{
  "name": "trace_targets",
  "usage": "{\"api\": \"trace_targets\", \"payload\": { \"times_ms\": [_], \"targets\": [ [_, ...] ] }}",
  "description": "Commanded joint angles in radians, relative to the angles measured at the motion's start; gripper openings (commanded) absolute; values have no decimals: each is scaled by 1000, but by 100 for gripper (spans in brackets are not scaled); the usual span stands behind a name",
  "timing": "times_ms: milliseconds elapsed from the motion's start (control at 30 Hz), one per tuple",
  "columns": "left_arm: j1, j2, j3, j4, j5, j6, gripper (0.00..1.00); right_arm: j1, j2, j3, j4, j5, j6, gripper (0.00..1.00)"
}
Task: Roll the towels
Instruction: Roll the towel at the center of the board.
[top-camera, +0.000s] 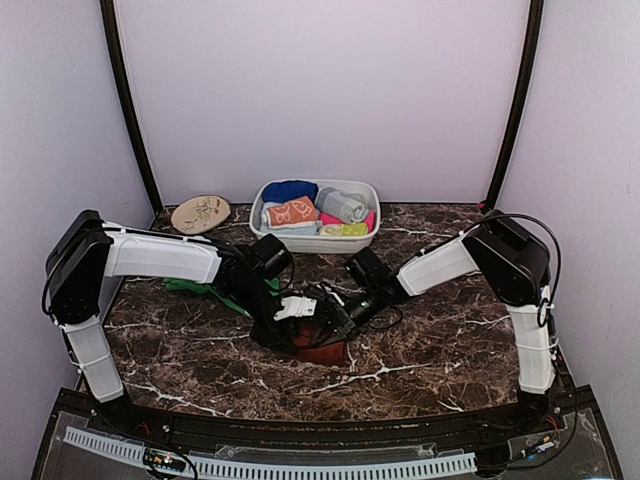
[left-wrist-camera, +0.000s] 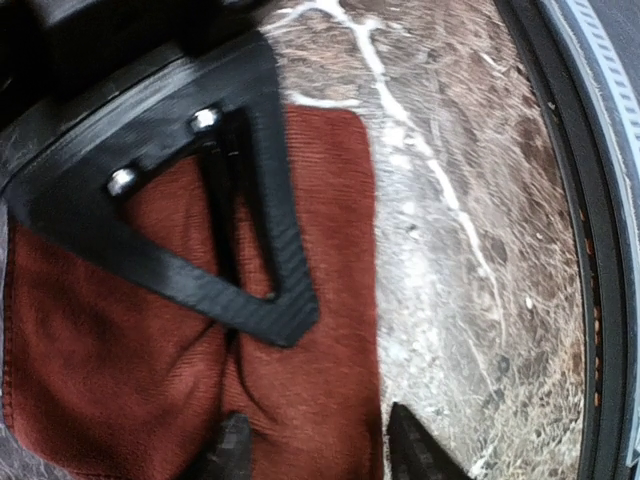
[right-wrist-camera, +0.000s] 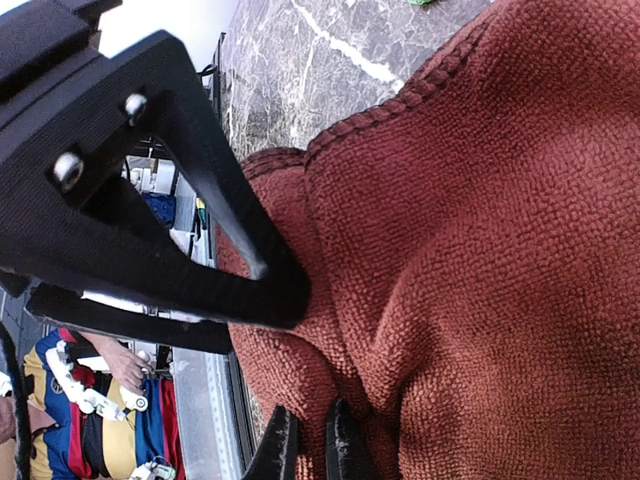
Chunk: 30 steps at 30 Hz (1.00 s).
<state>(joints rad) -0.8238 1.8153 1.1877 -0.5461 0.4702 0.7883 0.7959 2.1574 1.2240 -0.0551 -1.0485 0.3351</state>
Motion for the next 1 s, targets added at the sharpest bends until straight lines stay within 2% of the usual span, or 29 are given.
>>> {"api": "trace_targets", "payload": {
  "times_ms": [0,67,167,267,433,600,633,667,700,733,867,967],
  "targets": [
    [-5,32,-16,66,-17,-38,35,-16,57,-29,-56,136,33,0],
    [-5,42,-19,70,-13,-43,24,-17,48,-32,-39,137,48,0],
    [-2,54,-22,66,1,-60,15,-19,27,-35,-15,144,61,3],
    [18,79,-6,32,49,-80,5,-28,-7,-42,4,182,64,10],
    [104,167,76,-111,216,-103,1,-37,-115,-80,-4,310,3,24],
    [124,226,118,-205,263,-80,1,-55,-281,-185,16,488,-63,32],
    [124,231,121,-212,263,-81,1,-55,-320,-212,24,534,-82,37],
    [125,239,129,-220,263,-82,1,-54,-363,-250,33,590,-102,48],
    [125,246,135,-227,263,-83,1,-52,-407,-282,45,664,-119,76],
    [126,257,140,-236,263,-83,1,-50,-466,-320,67,749,-132,97],
    [129,295,174,-250,244,-98,1,-50,-682,-440,168,1053,-150,100],
    [130,330,201,-249,214,-129,1,-71,-761,-479,189,1282,-31,100]
  ]
}}
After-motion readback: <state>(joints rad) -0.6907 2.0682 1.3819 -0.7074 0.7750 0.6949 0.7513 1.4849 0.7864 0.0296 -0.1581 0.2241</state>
